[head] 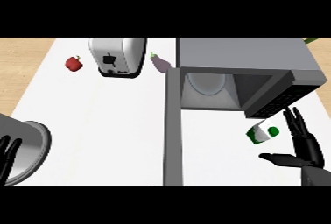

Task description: Pick up the milk, place it into the microwave and close the microwave

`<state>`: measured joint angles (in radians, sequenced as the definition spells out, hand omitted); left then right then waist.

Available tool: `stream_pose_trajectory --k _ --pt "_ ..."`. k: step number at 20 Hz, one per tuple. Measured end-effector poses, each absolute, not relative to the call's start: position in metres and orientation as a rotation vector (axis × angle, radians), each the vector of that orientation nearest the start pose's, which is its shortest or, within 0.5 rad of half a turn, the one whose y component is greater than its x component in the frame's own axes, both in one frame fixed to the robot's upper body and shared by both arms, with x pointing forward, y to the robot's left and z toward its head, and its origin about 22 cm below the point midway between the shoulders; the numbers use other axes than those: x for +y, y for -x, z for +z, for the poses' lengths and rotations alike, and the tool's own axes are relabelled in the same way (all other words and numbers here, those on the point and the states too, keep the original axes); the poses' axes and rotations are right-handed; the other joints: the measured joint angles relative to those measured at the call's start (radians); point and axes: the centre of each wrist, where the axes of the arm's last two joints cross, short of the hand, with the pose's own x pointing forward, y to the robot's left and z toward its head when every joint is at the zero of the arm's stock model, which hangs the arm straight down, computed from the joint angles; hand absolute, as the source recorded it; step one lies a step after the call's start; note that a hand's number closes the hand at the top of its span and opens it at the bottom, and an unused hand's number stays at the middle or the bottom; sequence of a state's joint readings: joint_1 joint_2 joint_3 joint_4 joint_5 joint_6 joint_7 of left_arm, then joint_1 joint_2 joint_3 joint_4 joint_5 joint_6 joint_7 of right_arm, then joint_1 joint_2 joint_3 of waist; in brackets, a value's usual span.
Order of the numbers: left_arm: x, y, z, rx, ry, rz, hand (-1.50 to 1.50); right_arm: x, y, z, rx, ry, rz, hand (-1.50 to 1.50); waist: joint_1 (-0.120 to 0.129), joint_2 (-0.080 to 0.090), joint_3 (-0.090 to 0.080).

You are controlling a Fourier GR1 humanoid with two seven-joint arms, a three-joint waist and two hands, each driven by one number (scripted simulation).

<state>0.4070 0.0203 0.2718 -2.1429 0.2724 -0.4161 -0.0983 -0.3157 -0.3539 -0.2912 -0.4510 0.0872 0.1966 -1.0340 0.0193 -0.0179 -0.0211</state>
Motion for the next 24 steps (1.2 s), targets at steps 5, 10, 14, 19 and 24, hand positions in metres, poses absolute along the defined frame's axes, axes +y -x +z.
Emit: stream_pose_trajectory --k 5,10,14,19,24 --pt "0.316 -0.12 0.068 -1.925 0.073 -0.019 -1.5 -0.381 -0.241 -0.122 -1.826 0.161 0.08 1.5 0.003 0.0 -0.001" --pt "0.316 -0.121 0.066 -1.925 0.072 -0.016 -1.5 -0.382 -0.24 -0.123 -1.823 0.136 -0.008 1.5 -0.003 0.004 0.002" --pt "0.316 -0.122 0.065 -1.921 0.07 -0.012 -1.5 -0.383 -0.242 -0.121 -1.825 0.104 -0.07 1.5 -0.008 0.009 0.008" --pt "0.319 -0.119 0.07 -1.923 0.061 -0.011 -1.5 -0.376 -0.245 -0.123 -1.816 0.05 -0.138 1.5 -0.01 0.009 0.008" --pt "0.326 -0.118 0.069 -1.915 0.041 -0.005 -1.5 -0.339 -0.25 -0.133 -1.845 0.029 -0.249 1.5 -0.028 0.005 0.005"
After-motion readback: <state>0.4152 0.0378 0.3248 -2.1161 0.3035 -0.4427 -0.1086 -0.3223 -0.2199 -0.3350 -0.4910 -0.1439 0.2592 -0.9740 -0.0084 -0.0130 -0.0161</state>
